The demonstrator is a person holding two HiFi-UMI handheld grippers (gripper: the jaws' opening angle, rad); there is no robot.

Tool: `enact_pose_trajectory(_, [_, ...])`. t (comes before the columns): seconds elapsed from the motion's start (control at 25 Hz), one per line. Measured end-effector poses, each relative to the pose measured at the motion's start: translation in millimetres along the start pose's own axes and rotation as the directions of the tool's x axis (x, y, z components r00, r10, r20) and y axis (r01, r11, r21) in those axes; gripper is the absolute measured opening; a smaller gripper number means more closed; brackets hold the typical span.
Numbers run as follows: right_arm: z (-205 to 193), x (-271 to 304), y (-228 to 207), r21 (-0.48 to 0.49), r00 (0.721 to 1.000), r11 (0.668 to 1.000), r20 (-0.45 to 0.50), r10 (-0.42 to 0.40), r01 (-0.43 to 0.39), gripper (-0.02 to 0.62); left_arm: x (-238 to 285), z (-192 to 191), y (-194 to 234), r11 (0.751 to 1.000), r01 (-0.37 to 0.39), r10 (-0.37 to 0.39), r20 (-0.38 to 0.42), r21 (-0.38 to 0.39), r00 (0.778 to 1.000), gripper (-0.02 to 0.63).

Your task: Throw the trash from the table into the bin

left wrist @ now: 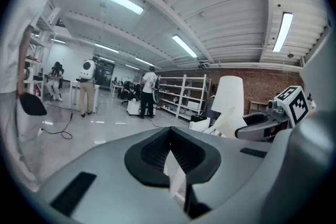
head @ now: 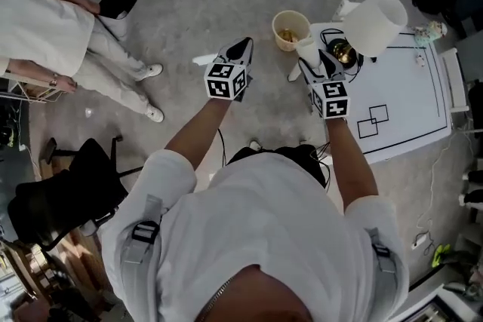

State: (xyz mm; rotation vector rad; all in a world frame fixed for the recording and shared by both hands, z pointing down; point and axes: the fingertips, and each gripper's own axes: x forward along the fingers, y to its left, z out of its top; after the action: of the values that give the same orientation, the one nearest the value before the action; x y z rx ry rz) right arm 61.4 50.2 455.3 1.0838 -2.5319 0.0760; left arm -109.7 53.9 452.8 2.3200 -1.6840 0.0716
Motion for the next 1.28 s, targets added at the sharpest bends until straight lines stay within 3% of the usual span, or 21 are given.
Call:
enact_pose_trajectory(0.24, [53,69,38,-0.010,0.995,0.996,0.055,0.086,-0.085,0.258,-52,34,93,0.984,-0.174,0.176,0.080,-0.032,0.981,0.011])
enact_pose_trajectory(0.6, [108,155,54,-0.014,0.977,0.986,0.136,0.164,-0.164,0.258,-56,68,176,0.948,-0.314,0.318,0.116,-0.047,0.941,0.011])
enact_pose_trajectory(0.96, [125,234,1,0.056,0.976,0.985,0.152,0.154,-0.164,0.258,19,100,219,0.939,-0.343,0.344,0.075,-0.019,0.936,0.011])
enact_pose_trajectory(1.28, [127,280,-44,0.131,0.985,0.986,0.147,0.087,-0.107,0.258,106,113,236,0.963,-0.270,0.270,0.043,-0.002,0.962,0.011])
